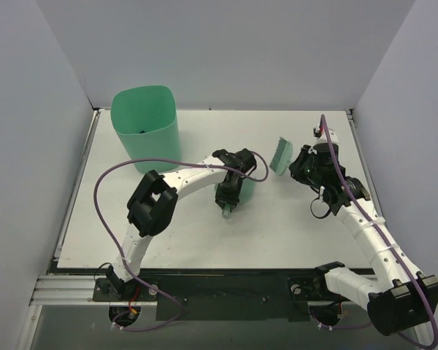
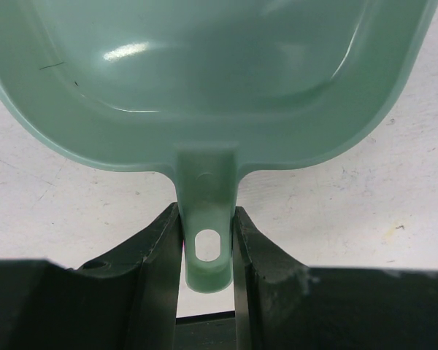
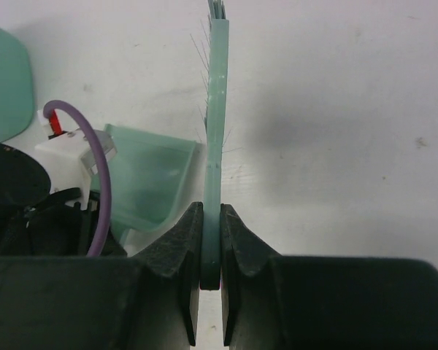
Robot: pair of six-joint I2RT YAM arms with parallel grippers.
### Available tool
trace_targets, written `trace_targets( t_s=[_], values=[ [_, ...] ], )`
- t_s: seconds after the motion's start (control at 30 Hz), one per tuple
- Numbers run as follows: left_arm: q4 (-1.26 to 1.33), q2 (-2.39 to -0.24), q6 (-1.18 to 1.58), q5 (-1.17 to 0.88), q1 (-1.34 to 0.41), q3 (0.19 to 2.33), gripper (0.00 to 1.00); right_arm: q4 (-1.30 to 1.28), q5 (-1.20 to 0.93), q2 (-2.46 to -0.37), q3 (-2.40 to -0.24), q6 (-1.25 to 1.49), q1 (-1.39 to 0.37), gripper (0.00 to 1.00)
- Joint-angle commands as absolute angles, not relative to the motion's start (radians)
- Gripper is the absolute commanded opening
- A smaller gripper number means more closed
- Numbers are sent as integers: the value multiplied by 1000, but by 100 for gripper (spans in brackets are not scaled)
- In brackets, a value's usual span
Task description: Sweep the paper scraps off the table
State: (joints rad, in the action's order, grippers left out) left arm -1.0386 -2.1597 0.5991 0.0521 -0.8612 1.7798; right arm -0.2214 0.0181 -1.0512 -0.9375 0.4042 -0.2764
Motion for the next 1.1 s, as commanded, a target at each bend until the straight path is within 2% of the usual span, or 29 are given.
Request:
trace_targets(
  t_s=[0.0, 0.03, 0.17, 0.3, 0.53, 0.83, 1.03, 1.07],
  values=[
    [-1035, -2112, 623, 84, -862, 1789, 40, -112, -147, -1071, -914, 482, -275, 0],
    [-1031, -2106, 624, 89, -861, 1787, 49, -100, -175, -1078, -911, 489, -273, 0],
    [-1023, -2066, 624, 110, -861, 1769, 69, -58, -224, -1104, -899, 528, -272, 0],
    [-1026, -2002, 617, 129, -861, 1750, 83, -20, -262, -1132, -888, 561, -270, 0],
    [-1038, -1864, 611, 167, -851, 1671, 85, 54, -347, -1206, -877, 630, -268, 0],
    [-999, -1553, 630, 193, -767, 1459, 86, 64, -377, -1356, -887, 690, -270, 1],
    [-927, -1412, 632, 164, -704, 1329, 87, 3, -324, -1465, -926, 664, -287, 20],
    [-917, -1401, 632, 163, -693, 1319, 87, -58, -281, -1476, -937, 652, -297, 30]
  ],
)
